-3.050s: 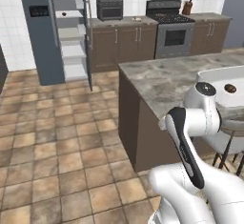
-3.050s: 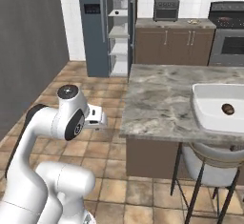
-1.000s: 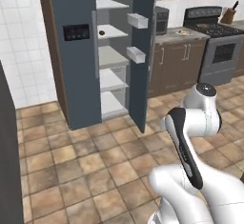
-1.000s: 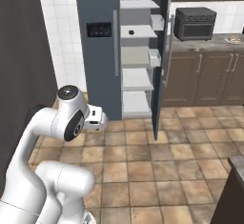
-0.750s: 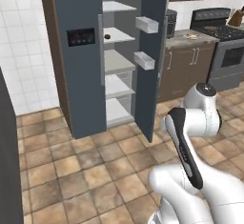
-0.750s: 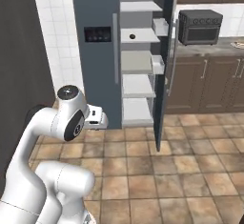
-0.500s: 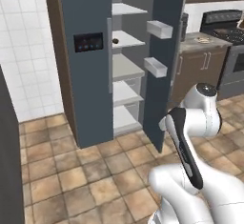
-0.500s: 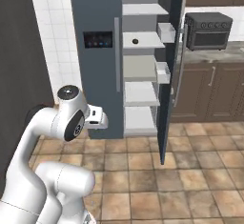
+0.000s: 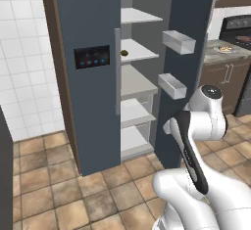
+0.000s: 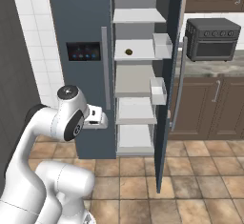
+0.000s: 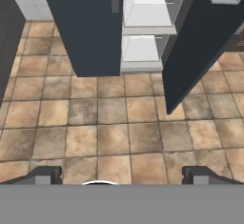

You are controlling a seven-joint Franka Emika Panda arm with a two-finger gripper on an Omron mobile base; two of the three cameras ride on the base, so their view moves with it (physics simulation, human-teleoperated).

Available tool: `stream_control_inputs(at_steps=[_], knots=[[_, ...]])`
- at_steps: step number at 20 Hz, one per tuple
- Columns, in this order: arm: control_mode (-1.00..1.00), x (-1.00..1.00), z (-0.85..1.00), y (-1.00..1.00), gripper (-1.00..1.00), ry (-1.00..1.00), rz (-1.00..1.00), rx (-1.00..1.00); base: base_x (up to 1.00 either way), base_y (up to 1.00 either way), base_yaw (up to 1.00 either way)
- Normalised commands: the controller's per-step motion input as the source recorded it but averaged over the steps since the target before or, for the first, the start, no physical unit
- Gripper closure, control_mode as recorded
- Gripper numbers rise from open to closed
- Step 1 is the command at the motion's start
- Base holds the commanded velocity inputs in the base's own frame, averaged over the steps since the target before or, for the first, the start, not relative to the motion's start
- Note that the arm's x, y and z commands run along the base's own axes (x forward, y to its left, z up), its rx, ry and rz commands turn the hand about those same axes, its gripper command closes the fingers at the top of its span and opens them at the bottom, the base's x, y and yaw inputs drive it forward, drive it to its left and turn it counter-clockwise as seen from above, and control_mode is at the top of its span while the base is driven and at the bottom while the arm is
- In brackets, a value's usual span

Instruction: Place the cold items (potato and kiwi) from the fridge in one tupperware on the dining counter. Place the warm items (kebab skewer and hot dog) in the stove area in another tupperware.

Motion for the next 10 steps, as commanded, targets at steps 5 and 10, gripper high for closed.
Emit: stream_control_inputs(at_steps=[5, 10], knots=[[1.0, 0.0, 0.0, 0.0, -1.0, 0.0, 0.0, 0.0, 0.8, -0.03, 0.0], [1.0, 0.0, 0.0, 0.0, -1.0, 0.0, 0.0, 0.0, 0.74, -0.01, 0.0]])
